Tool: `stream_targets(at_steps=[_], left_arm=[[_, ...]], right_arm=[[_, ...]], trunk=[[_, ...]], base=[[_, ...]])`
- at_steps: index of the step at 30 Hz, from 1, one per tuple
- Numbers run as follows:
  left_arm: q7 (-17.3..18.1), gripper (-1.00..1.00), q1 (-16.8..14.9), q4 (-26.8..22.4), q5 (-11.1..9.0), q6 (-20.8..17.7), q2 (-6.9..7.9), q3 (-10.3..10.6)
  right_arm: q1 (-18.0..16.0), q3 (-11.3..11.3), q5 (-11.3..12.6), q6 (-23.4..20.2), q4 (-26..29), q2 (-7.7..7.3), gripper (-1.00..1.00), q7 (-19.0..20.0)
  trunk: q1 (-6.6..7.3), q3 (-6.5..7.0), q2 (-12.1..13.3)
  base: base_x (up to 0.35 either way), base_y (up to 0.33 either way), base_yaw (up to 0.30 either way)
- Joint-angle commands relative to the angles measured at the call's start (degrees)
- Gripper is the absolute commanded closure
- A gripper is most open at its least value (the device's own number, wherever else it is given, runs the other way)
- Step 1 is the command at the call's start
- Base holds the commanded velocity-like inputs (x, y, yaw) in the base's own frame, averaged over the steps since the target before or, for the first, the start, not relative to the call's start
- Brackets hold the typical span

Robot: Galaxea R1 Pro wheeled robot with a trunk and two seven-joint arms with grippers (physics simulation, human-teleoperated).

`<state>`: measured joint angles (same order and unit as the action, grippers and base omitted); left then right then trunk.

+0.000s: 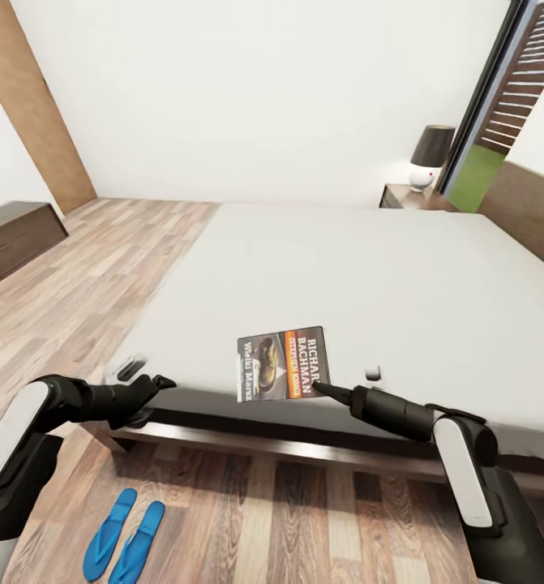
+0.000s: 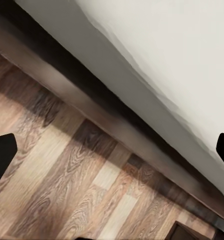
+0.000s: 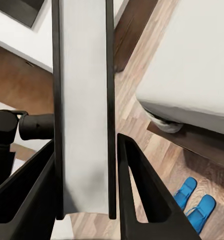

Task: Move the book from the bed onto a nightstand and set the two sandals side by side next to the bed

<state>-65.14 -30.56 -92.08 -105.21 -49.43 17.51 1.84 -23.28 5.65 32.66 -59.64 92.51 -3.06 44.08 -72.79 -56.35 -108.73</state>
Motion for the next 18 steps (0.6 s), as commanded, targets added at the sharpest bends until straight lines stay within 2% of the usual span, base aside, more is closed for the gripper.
stream_targets(at_steps=[1,7,9,10,13,16,17,18], left_arm=[[-0.6,-1.00,-0.1,0.0,-0.5,-0.1,0.02,0.0],[-0.6,-1.00,2.0,-0.1,-0.4,-0.2,0.07,-0.6],[-0.5,-1.00,5.0,-0.1,0.1,-0.1,0.65,-2.7],[-0.5,-1.00,5.0,-0.1,0.1,-0.1,0.65,-2.7],[0.8,-1.00,9.1,-0.1,0.7,-0.1,1.35,-6.4],[5.4,-1.00,13.8,-0.2,1.1,-0.2,2.14,-11.1],[12.7,-1.00,18.6,-0.2,2.3,-0.2,3.41,-15.0],[15.3,-1.00,20.2,-0.2,3.3,-0.1,3.81,-16.1]], right_arm=[[0.0,0.1,0.2,-0.4,0.0,0.00,1.00,0.4],[-0.4,-0.7,0.2,-0.4,0.0,-0.01,1.00,0.4],[-0.7,-2.1,-0.1,-0.4,0.0,0.09,1.00,-0.5],[-0.7,-2.1,-0.1,-0.4,0.0,0.09,1.00,-0.5],[-1.1,-2.8,-0.4,-0.4,0.0,0.25,1.00,-2.8],[-1.9,-3.2,-0.5,-0.4,-0.2,0.16,1.00,-5.0],[-3.1,-3.3,-0.5,-0.4,-0.4,0.01,1.00,-6.2],[-3.4,-3.2,-0.5,-0.4,-0.5,-0.03,1.00,-6.4]], trunk=[[0.01,0.03,0.0],[0.01,0.46,0.0],[0.01,0.60,0.0],[0.01,0.67,0.0],[0.01,0.88,0.0],[0.01,1.10,0.0],[0.01,1.17,0.0],[0.01,1.25,0.0]], base=[[0.000,0.001,0.203],[0.000,0.000,0.202],[0.000,0.000,0.202],[0.000,0.000,0.202],[0.000,0.000,0.202],[0.000,0.000,0.198],[0.000,0.000,0.169],[0.000,0.000,0.164]])
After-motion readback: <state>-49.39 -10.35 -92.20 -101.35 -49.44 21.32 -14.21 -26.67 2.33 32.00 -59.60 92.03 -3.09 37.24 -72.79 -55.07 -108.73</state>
